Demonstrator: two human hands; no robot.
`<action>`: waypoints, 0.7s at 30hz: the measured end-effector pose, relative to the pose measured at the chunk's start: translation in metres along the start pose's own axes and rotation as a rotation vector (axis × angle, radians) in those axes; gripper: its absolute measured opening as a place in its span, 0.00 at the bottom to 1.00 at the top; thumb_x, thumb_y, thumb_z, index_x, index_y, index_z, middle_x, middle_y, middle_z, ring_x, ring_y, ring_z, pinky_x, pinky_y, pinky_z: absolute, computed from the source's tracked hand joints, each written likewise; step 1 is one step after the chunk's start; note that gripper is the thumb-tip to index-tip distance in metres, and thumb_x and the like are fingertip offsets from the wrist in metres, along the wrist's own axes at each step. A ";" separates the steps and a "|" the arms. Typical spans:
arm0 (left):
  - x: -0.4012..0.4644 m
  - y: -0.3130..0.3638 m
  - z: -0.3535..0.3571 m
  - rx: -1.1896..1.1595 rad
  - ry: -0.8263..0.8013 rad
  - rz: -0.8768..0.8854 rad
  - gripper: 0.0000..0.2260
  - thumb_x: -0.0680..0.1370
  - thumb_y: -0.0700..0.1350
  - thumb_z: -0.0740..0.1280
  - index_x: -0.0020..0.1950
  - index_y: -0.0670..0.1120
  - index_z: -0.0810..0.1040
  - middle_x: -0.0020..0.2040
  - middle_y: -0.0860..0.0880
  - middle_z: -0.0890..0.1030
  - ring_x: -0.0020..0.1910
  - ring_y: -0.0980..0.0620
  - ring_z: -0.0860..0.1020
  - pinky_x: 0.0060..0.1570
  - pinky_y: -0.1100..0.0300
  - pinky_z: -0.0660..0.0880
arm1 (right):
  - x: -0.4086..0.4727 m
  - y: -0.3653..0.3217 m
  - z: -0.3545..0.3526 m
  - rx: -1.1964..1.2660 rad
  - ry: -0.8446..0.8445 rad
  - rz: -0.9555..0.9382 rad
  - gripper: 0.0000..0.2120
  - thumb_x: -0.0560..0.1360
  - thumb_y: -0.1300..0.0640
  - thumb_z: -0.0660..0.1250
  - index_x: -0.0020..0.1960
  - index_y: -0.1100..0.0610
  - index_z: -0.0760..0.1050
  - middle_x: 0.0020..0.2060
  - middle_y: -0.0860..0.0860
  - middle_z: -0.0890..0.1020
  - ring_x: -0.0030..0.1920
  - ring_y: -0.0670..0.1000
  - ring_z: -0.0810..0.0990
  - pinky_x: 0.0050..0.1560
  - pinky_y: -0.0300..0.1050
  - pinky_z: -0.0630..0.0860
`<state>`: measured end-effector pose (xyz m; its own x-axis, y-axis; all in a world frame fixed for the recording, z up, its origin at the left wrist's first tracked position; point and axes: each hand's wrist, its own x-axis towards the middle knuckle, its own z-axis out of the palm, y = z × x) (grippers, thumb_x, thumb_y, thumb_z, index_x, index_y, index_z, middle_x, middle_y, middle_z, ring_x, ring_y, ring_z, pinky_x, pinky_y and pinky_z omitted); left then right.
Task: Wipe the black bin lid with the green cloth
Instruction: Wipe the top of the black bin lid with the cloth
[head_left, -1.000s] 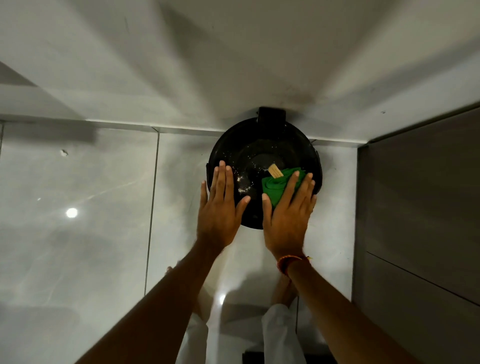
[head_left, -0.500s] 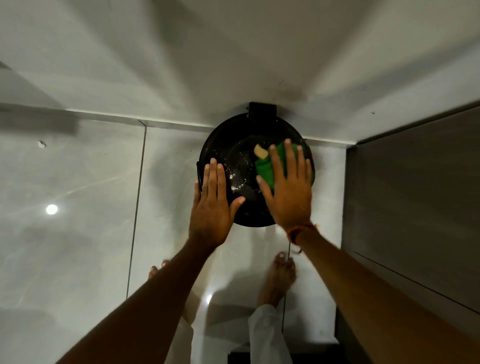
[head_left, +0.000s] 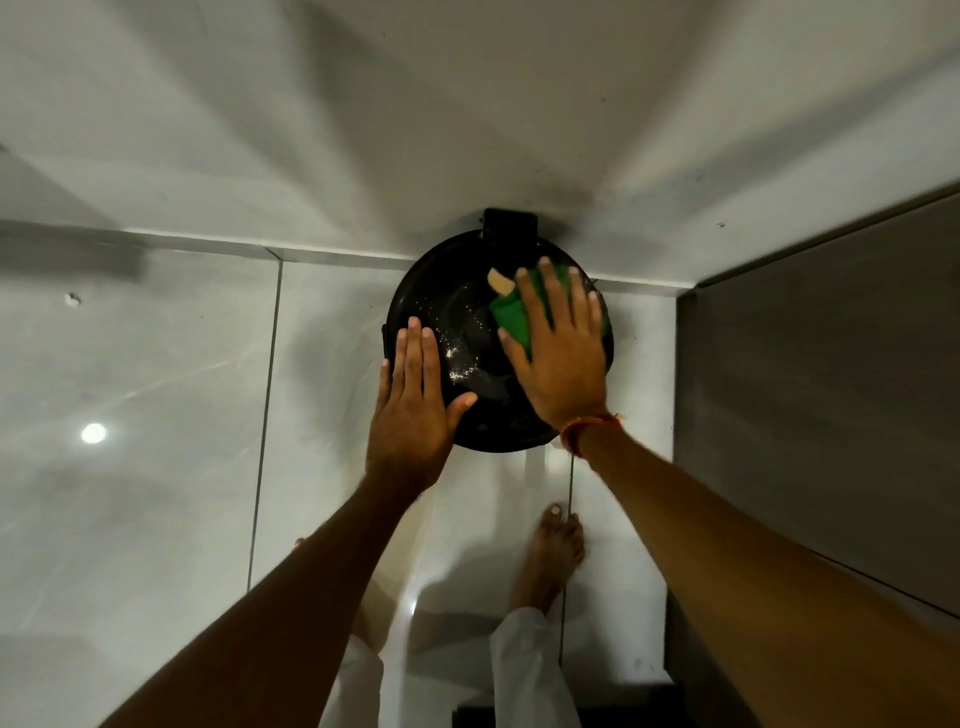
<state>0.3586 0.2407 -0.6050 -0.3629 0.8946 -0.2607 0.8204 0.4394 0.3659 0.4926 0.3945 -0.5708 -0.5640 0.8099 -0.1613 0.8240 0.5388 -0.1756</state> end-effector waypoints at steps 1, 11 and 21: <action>0.001 -0.001 0.000 0.009 -0.003 -0.004 0.39 0.83 0.65 0.52 0.84 0.43 0.41 0.85 0.44 0.41 0.84 0.46 0.42 0.81 0.45 0.53 | -0.014 -0.003 0.004 -0.025 -0.009 -0.068 0.34 0.82 0.39 0.57 0.83 0.52 0.56 0.83 0.55 0.57 0.83 0.62 0.55 0.82 0.65 0.54; 0.003 0.002 -0.005 0.002 -0.054 -0.003 0.39 0.83 0.66 0.49 0.84 0.44 0.40 0.85 0.44 0.40 0.84 0.46 0.42 0.81 0.43 0.52 | 0.002 0.004 -0.007 0.130 -0.020 0.289 0.34 0.83 0.40 0.56 0.84 0.53 0.52 0.84 0.53 0.55 0.84 0.62 0.50 0.82 0.68 0.52; 0.004 0.002 -0.004 -0.024 -0.062 0.000 0.41 0.81 0.68 0.48 0.84 0.44 0.40 0.85 0.45 0.40 0.84 0.46 0.42 0.81 0.44 0.51 | -0.051 0.038 0.002 -0.045 -0.106 -0.254 0.35 0.82 0.38 0.55 0.84 0.50 0.52 0.84 0.52 0.54 0.84 0.59 0.50 0.81 0.65 0.56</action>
<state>0.3565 0.2457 -0.6017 -0.3339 0.8883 -0.3152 0.8094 0.4416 0.3872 0.5526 0.3732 -0.5714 -0.7533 0.6204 -0.2185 0.6560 0.7330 -0.1802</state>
